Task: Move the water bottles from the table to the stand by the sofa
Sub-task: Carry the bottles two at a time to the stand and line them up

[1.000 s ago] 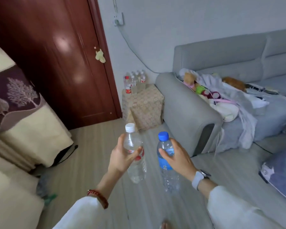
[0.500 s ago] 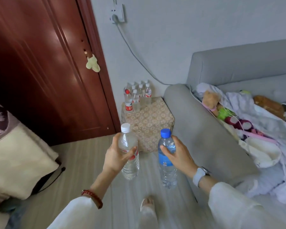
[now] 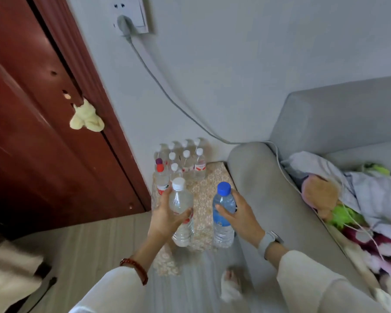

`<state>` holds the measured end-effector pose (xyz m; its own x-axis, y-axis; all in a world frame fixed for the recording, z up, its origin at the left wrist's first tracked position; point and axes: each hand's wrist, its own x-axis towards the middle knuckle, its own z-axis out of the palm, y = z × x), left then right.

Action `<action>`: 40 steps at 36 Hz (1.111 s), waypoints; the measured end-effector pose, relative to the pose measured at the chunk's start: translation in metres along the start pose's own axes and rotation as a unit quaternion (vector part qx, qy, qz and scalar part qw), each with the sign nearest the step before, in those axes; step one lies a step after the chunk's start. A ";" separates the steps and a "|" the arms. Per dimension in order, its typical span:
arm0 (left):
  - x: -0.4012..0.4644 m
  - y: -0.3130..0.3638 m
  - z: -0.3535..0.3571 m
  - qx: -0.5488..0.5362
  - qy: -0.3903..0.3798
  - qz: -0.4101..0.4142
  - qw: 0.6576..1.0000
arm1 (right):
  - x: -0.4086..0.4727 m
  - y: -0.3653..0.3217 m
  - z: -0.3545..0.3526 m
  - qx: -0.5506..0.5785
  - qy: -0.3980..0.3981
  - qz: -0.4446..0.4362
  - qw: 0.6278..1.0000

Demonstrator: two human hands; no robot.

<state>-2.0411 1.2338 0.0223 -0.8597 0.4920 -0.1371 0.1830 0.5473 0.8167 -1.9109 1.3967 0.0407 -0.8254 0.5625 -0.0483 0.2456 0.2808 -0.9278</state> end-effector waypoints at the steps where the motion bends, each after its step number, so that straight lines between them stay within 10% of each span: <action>1: 0.018 0.002 0.009 0.002 -0.001 -0.007 1.000 | 0.020 0.007 -0.003 -0.003 -0.006 0.002 1.000; 30: 0.263 -0.064 0.178 0.075 0.018 -0.125 0.989 | 0.301 0.180 0.031 -0.023 -0.199 0.083 0.976; 40: 0.266 -0.048 0.147 0.214 0.022 0.007 0.976 | 0.307 0.167 0.019 -0.177 -0.184 0.006 0.967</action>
<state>-2.2089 1.4381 -0.1361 -0.8733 0.4777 -0.0958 0.3701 0.7782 0.5074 -2.1333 1.6016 -0.1363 -0.9302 0.2716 -0.2469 0.3615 0.5607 -0.7449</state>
